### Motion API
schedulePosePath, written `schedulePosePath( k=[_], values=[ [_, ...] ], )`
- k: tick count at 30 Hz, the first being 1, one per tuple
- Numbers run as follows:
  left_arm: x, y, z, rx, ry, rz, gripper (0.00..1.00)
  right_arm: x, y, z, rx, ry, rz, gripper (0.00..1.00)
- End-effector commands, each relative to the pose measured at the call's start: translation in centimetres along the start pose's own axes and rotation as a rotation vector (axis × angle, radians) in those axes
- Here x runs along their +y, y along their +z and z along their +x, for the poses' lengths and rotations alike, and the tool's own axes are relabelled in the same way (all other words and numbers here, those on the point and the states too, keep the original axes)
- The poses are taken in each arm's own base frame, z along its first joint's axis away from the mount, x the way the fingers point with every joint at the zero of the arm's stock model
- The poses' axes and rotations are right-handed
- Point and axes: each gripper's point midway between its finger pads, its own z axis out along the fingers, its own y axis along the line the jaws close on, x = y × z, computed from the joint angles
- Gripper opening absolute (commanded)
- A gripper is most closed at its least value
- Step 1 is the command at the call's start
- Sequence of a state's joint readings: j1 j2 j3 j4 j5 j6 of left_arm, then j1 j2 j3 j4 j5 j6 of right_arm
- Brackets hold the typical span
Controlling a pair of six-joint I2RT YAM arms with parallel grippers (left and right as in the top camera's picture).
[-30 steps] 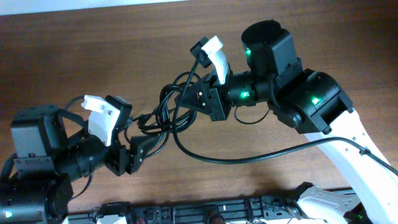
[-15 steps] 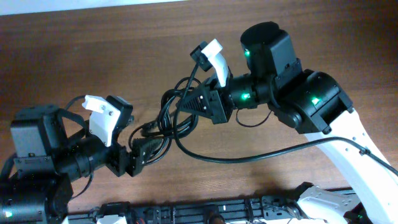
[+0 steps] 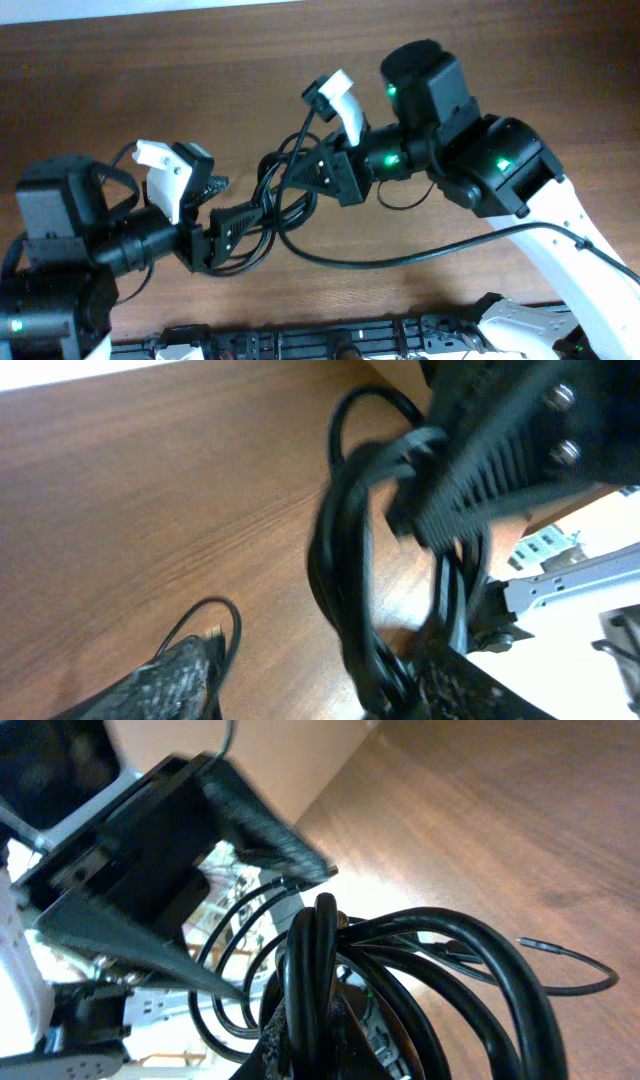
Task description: Untangle cables
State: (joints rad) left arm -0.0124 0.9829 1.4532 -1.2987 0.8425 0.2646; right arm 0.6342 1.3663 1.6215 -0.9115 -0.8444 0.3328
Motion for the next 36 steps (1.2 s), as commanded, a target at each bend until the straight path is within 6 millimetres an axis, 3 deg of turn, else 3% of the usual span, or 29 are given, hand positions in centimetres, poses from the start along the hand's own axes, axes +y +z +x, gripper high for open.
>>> schedulePosePath(
  k=[1,7,9,11,14,16,20,24,33,34,36],
  values=[
    [-0.1,0.5,0.0,0.018,-0.065,0.041,0.63,1.0,0.2,-0.6,-0.004,-0.029,-0.026,0.04],
    [0.0,0.6,0.1,0.023,-0.071,0.042,0.44,0.8,0.2,-0.7,-0.01,-0.03,-0.012,0.04],
    [0.0,0.6,0.1,0.023,-0.071,0.043,0.43,0.5,0.2,-0.8,-0.016,-0.031,0.004,0.04],
    [-0.1,0.6,0.1,0.023,-0.071,0.043,0.5,0.4,0.2,-1.0,-0.023,-0.033,0.013,0.04],
    [-0.4,0.6,0.0,0.017,-0.071,0.064,0.71,0.3,0.1,-1.3,-0.037,-0.045,0.018,0.04],
    [-0.6,0.5,-0.1,0.014,-0.07,0.075,0.73,0.5,0.1,-1.7,-0.051,-0.036,0.013,0.04],
    [-0.5,0.6,-0.1,0.015,-0.072,0.076,0.57,0.6,0.1,-2.1,-0.065,-0.05,0.007,0.04],
    [-0.4,0.7,-0.1,0.018,-0.076,0.076,0.32,0.7,0.1,-2.1,-0.065,-0.008,0.005,0.04],
    [-0.4,0.9,-0.2,0.022,-0.086,0.092,0.33,2.1,1.0,-1.7,-0.05,-0.043,-0.026,0.04],
    [-0.4,0.9,-0.2,0.022,-0.086,0.092,0.28,2.3,1.1,-1.9,-0.056,-0.054,-0.033,0.04],
    [-0.4,0.9,-0.1,0.024,-0.089,0.092,0.09,2.4,1.0,-2.1,-0.063,-0.062,-0.036,0.04]
  ],
)
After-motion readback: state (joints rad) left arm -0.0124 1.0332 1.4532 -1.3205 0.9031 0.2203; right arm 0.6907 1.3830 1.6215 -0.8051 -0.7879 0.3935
